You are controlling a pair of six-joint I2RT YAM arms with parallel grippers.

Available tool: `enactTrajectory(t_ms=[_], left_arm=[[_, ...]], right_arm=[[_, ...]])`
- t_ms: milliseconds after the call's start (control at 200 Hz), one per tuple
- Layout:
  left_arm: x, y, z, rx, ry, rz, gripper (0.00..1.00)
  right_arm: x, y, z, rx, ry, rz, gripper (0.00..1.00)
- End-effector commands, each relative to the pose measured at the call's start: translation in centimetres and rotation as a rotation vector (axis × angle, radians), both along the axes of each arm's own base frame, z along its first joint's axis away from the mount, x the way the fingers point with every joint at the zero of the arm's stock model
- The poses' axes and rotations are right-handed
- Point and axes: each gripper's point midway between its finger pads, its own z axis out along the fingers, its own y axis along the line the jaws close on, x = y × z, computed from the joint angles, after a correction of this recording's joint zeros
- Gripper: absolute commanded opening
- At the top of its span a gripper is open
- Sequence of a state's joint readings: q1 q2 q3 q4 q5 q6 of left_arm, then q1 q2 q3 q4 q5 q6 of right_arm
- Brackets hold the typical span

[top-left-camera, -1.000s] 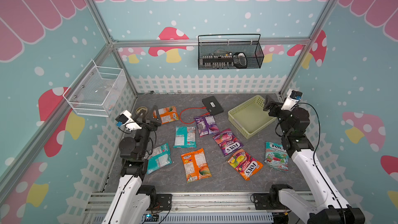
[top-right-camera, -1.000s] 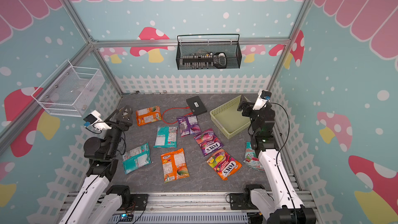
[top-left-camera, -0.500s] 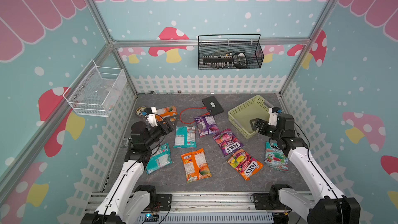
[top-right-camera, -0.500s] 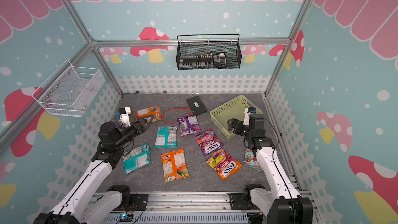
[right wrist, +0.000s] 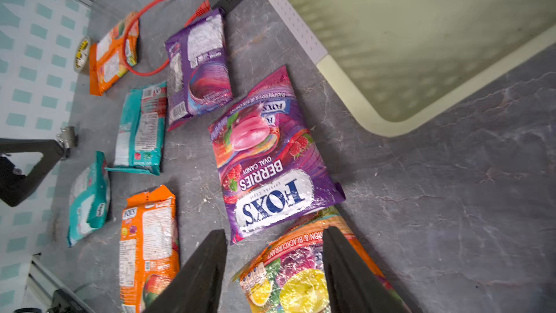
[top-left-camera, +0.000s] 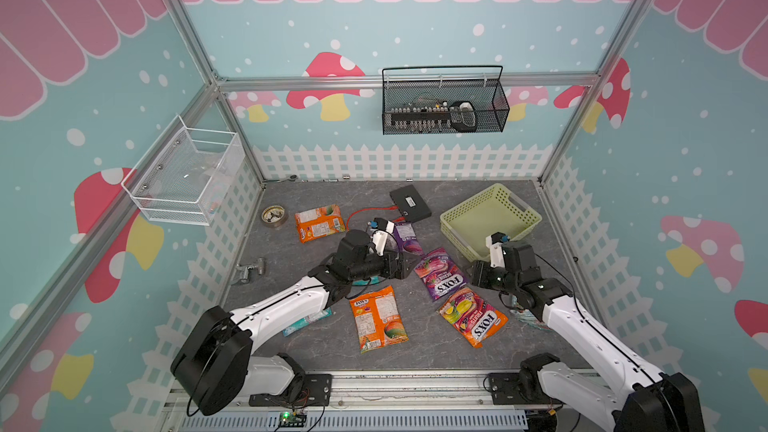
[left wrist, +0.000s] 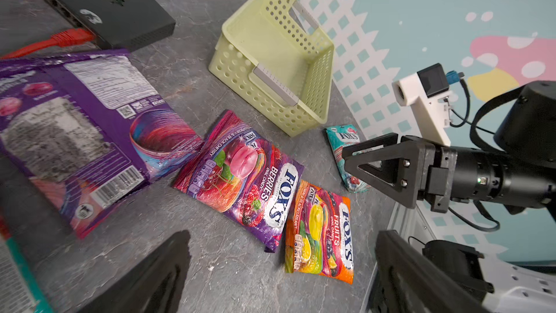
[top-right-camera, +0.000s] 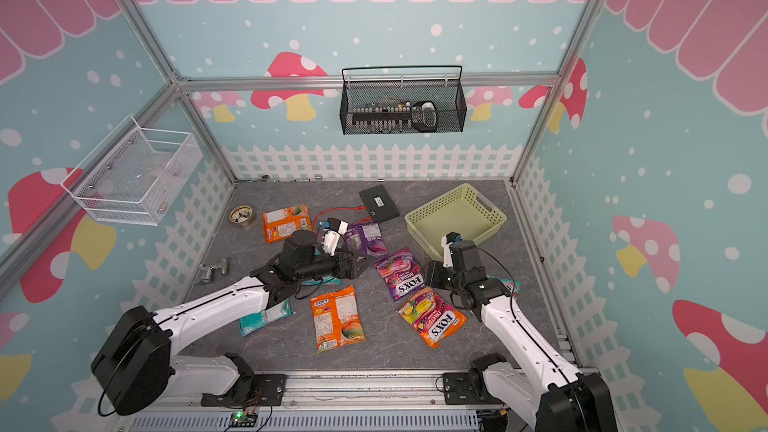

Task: Put the candies in the basket
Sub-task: Pick up the candy at the center of the board.

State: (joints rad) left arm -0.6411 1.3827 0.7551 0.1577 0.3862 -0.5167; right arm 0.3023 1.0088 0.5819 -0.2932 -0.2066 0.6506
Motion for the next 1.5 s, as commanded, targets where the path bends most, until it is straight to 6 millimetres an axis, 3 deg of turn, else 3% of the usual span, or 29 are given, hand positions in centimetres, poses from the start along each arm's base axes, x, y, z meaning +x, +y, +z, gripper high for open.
enactTrajectory(t_ms=[0,280,370,580,891,1096,1291,1496], left_arm=[[0.7,-0.9,-1.0,0.011,-0.069,-0.039,0.98],[-0.7,-4.1,-5.2,-0.07,-0.02,-0.239,0.69],[-0.7,-4.7,-6.3,-0.062,0.01,-0.26,0.64],[-0.4,-4.7,-7.6,-0.049,0.026,-0.238,0.63],[-0.1,-6.9,-8.2,-0.076,0.049,-0.276,0.57],[0.2,-8.4,-9.1,-0.064,0.065,-0.294,0.53],[0.3,-7.9,-11.9,0.001,0.113,-0.265,0.53],[-0.1,-7.3,-13.3,0.02,0.135,-0.254,0.53]], right_arm=[[0.7,-0.6,-0.9,-0.002,-0.029,-0.06,0.5],[1.4,-0.6,-3.0,0.028,-0.063,-0.103,0.48],[1.7,-0.4,-3.6,0.033,-0.065,-0.103,0.48],[1.8,0.0,-5.6,0.024,-0.03,-0.115,0.48],[1.4,0.2,-7.8,0.008,-0.005,-0.137,0.54],[1.5,1.5,-7.3,0.089,-0.045,-0.111,0.55],[2.0,1.5,-7.1,0.09,-0.062,-0.119,0.56],[2.4,2.2,-6.7,0.128,-0.077,-0.103,0.56]])
